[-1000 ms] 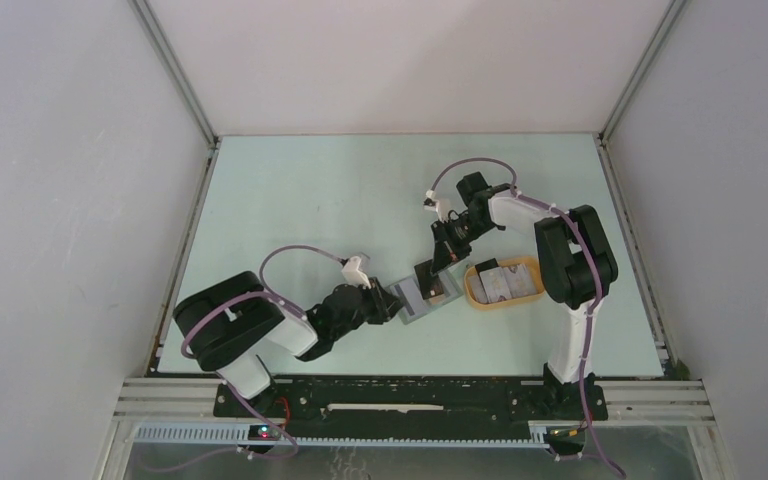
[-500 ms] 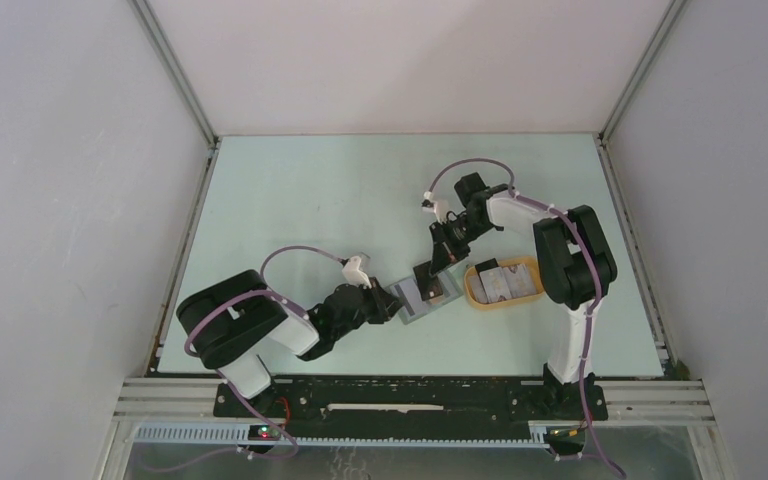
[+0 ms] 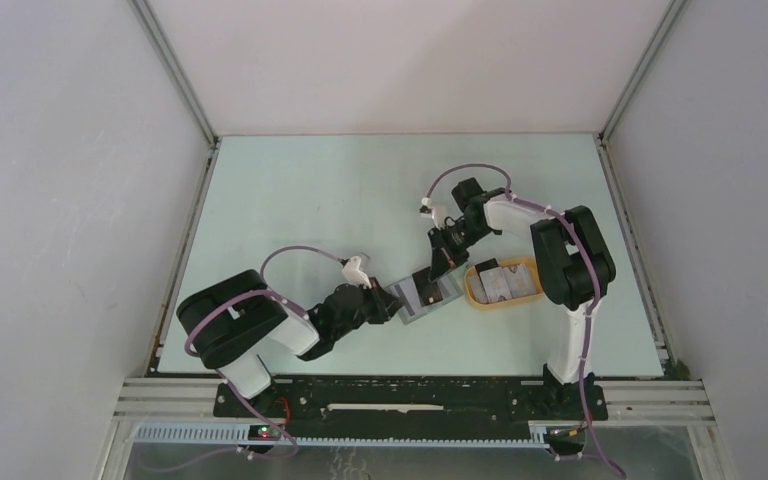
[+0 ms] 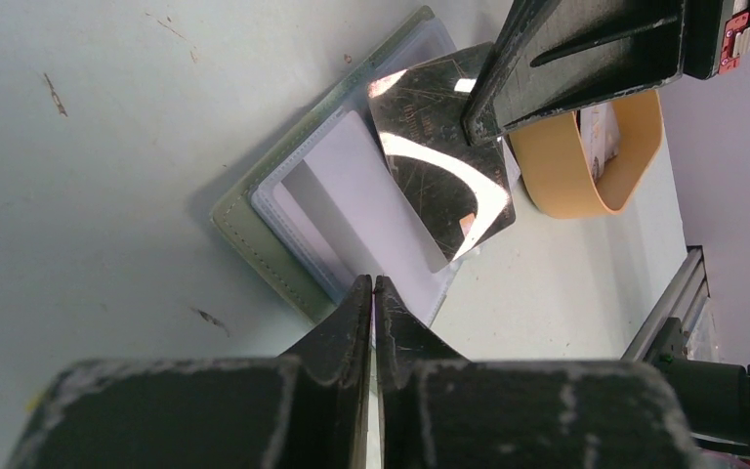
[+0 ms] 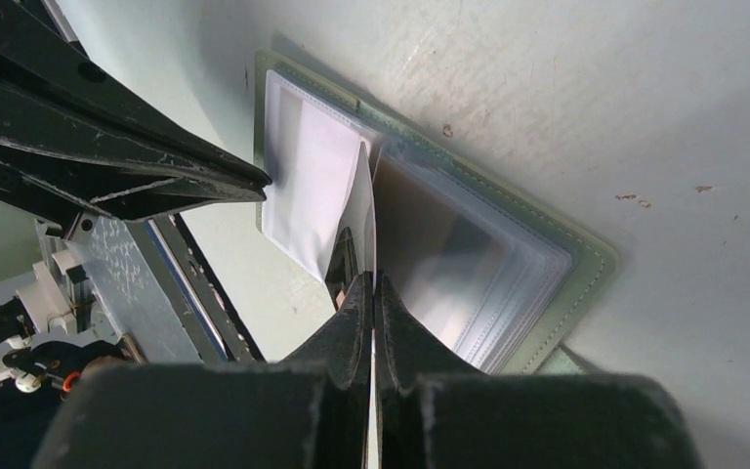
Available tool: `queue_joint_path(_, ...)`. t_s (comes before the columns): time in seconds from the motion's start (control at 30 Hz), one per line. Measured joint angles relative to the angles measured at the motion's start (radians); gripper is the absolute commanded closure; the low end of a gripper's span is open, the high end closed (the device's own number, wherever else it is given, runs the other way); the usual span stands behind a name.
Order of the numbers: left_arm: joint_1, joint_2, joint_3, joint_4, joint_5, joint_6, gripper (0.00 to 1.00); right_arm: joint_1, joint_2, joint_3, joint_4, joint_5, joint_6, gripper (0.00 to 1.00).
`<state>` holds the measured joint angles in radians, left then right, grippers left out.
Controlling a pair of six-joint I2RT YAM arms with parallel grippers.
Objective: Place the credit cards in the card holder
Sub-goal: Insert the credit card into the card holder.
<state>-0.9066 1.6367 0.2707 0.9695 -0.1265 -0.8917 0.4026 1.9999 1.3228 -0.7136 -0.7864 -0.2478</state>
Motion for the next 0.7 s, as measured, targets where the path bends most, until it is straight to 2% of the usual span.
queue_joint_path(0.7,0.001,0.008,0.0,0.01,0.002,-0.009,0.94,0.013,0.001,-0.007,-0.001,0.066,0.063,1.0)
